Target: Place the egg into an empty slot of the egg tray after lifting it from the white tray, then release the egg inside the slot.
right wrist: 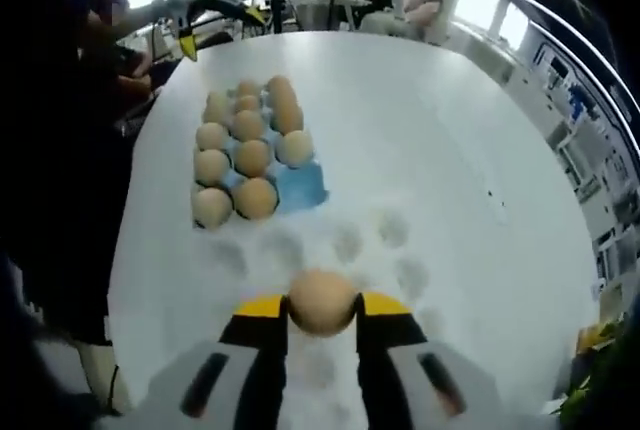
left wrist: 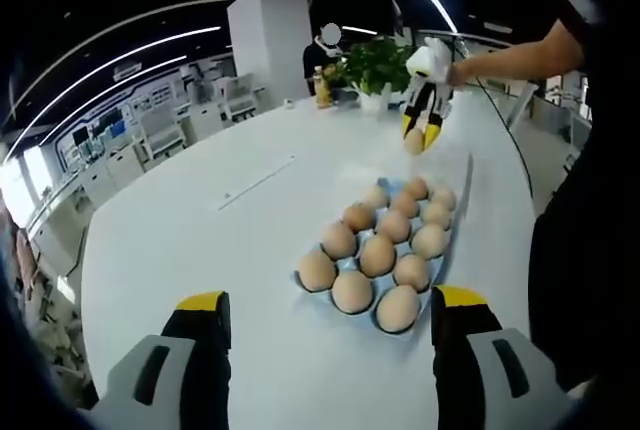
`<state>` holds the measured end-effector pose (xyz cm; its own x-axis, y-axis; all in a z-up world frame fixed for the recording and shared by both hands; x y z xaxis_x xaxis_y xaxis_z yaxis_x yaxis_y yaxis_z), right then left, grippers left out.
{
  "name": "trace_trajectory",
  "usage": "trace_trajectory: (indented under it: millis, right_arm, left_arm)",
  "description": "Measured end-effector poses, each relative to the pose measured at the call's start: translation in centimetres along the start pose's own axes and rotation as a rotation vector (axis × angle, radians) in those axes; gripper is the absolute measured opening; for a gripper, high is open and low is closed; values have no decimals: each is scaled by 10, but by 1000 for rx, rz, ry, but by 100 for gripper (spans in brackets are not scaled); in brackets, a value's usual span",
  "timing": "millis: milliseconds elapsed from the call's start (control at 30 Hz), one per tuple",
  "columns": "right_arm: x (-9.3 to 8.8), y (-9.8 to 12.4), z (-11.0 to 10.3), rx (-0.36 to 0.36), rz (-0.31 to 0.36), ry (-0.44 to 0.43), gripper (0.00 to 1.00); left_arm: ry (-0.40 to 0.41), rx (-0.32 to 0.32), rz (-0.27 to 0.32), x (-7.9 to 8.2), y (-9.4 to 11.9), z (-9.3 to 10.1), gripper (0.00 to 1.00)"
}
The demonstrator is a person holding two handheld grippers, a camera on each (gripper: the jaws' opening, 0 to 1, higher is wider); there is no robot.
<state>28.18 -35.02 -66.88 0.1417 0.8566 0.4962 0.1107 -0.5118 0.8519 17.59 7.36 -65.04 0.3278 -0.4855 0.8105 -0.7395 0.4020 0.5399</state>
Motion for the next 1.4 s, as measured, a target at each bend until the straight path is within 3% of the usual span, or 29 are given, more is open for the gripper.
trace_trajectory:
  millis: [833,1400]
  right_arm:
    - [50,-39,8,73,35,109,26]
    - [68,-69,21,142,-20,146,26]
  left_arm:
    - [4,1,-9,-2,0,-1,83]
    - [5,6,-11,-1,1,-3,83]
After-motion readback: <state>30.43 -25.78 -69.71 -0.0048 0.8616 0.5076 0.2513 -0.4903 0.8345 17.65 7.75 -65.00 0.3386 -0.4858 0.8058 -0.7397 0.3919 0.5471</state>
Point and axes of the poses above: the point that each gripper's makers call its tool centre point, and the gripper's own axes: y roughly backward along the fingers, z roughly to its right, x roughly out of its top, the point moved 10 cm from there along y, roughly backward along the fingers, and after that the axes turned 15 degrees about x, right-handed, at the moved point
